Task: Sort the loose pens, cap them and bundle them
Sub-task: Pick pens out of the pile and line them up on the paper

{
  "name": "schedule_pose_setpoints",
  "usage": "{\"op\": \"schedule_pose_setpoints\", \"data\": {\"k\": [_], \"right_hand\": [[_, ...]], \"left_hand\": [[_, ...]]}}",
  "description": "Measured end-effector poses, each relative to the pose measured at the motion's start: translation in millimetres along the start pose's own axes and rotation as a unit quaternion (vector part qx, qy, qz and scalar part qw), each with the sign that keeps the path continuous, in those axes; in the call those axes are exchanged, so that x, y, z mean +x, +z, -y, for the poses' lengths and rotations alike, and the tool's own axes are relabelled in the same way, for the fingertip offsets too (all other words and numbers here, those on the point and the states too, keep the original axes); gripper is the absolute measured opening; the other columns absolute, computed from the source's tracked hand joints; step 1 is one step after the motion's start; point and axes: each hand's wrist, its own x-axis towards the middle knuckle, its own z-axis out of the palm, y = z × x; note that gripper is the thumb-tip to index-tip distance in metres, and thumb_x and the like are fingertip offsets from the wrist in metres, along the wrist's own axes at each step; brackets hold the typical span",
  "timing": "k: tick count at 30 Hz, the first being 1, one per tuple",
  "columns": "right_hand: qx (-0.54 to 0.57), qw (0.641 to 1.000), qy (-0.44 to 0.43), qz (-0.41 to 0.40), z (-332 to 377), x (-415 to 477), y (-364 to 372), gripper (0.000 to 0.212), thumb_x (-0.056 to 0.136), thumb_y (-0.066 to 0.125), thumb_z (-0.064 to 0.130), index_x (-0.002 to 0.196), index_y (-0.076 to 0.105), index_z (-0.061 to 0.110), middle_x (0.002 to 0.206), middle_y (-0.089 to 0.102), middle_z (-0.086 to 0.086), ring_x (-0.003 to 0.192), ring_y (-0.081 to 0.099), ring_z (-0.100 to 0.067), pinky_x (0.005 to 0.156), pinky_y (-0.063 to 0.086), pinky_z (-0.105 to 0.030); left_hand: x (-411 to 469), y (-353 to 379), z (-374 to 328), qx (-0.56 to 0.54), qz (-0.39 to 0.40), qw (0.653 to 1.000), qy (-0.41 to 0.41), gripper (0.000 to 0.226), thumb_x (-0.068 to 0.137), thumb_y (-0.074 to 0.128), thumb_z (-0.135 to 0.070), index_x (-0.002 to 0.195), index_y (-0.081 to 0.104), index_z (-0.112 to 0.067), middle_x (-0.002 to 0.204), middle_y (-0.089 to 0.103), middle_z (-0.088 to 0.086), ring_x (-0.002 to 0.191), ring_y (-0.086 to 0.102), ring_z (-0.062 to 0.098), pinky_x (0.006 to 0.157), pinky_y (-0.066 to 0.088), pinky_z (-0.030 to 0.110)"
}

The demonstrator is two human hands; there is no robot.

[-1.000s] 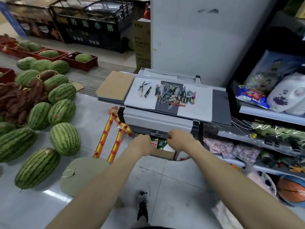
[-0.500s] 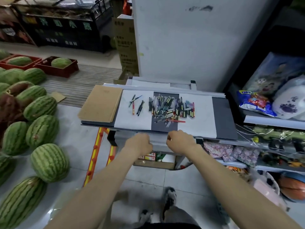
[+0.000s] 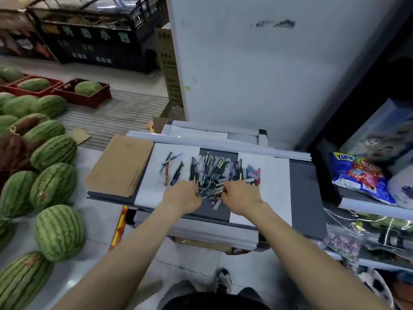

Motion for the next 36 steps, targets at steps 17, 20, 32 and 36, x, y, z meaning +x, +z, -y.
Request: {"op": "schedule_pose_setpoints", "data": {"k": [17, 20, 32, 36], "right_hand": [[0.034, 0.999, 0.036, -0.009, -8.3, 54.7, 16.9, 0.016, 0.099, 0.044, 0.029, 0.094, 0.055, 0.019, 0.101, 0.07, -0.008, 0.088, 0.068, -0.034, 0.067, 0.042, -0.036], [0.054, 0.997, 0.045, -0.027, -6.9, 48.8, 24.1, 0.015, 0.1, 0.044, 0.032, 0.091, 0.051, 0.022, 0.097, 0.071, -0.005, 0.087, 0.069, -0.032, 0.067, 0.047, -0.037], [0.087, 0.99, 0.105, -0.044, -8.1, 30.8, 66.3, 0.013, 0.098, 0.05, 0.026, 0.106, 0.059, 0.022, 0.108, 0.066, 0.001, 0.094, 0.065, -0.026, 0.074, 0.053, -0.037], [0.086, 0.992, 0.076, -0.049, -8.2, 36.5, 72.0, 0.02, 0.099, 0.05, 0.024, 0.114, 0.062, 0.025, 0.112, 0.065, 0.004, 0.097, 0.065, -0.022, 0.077, 0.056, -0.036]], "left_hand": [[70.7, 8.6, 32.2, -0.006, 0.046, 0.998, 0.035, 0.028, 0.099, 0.051, -0.026, 0.119, 0.068, -0.017, 0.115, 0.071, 0.009, 0.1, 0.068, 0.033, 0.085, 0.059, 0.04], [79.1, 17.3, 44.0, -0.006, 0.042, 0.997, 0.063, 0.026, 0.099, 0.049, -0.026, 0.117, 0.067, -0.018, 0.107, 0.072, 0.008, 0.09, 0.069, 0.03, 0.073, 0.055, 0.035], [87.3, 56.1, 54.2, -0.057, 0.03, 0.989, 0.129, 0.022, 0.091, 0.053, -0.029, 0.109, 0.065, -0.025, 0.094, 0.071, -0.002, 0.088, 0.066, 0.025, 0.085, 0.055, 0.042], [81.3, 67.6, 58.6, -0.086, 0.039, 0.991, 0.092, 0.015, 0.091, 0.057, -0.029, 0.105, 0.063, -0.026, 0.096, 0.068, -0.002, 0.086, 0.063, 0.026, 0.071, 0.054, 0.035]]}}
